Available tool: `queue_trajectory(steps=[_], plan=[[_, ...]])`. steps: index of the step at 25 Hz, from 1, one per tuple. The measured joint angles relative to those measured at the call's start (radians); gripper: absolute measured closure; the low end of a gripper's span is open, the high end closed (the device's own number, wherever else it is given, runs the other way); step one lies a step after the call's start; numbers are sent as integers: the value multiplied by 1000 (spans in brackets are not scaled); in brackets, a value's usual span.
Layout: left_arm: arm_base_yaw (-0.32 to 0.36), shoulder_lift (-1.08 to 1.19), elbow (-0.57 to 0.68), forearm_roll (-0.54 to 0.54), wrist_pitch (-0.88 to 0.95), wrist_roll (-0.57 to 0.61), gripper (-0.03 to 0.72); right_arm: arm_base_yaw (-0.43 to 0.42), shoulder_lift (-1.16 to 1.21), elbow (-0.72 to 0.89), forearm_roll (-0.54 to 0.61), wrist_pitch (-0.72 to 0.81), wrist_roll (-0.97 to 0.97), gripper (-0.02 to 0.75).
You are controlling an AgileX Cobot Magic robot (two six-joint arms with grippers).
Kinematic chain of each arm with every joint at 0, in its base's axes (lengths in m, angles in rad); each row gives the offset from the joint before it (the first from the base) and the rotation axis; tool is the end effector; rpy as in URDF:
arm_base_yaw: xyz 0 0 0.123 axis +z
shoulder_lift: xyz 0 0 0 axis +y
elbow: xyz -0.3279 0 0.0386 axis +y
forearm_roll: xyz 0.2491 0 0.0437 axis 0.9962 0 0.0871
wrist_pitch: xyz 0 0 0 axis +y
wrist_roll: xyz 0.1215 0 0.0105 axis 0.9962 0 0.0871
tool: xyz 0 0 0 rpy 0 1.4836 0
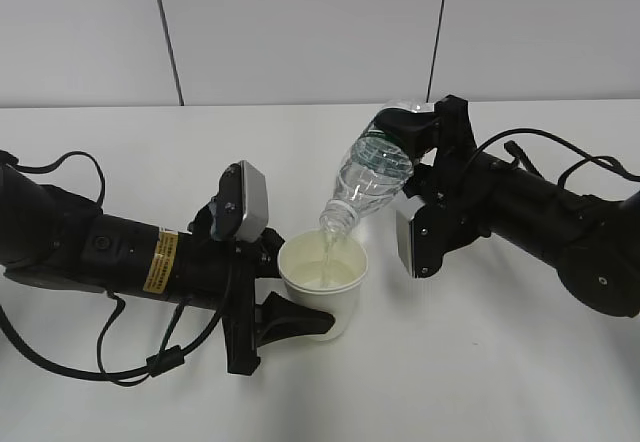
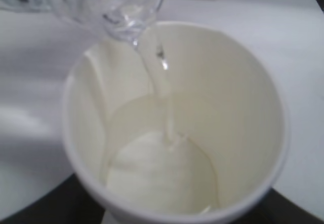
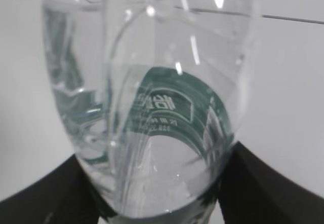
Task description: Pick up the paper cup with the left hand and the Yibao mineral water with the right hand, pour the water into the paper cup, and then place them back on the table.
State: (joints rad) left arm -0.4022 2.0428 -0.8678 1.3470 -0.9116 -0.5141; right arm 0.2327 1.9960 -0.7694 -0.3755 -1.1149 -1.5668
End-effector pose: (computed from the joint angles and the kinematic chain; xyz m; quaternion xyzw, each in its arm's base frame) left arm 0.3069 -0.2326 0.1282 0.5750 0.6323 -0.3410 0.3915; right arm 0.3903 0.1337 0.1797 -0.6600 0.2995 -0.3753 0.5777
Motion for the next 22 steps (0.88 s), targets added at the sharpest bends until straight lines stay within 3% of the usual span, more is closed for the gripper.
queue_trajectory(steps=[15, 22], plan=[[0, 0, 0, 1, 0, 0, 254, 0, 0, 0, 0, -1, 0, 294], [0, 0, 0, 1, 0, 0, 254, 0, 0, 0, 0, -1, 106, 294]])
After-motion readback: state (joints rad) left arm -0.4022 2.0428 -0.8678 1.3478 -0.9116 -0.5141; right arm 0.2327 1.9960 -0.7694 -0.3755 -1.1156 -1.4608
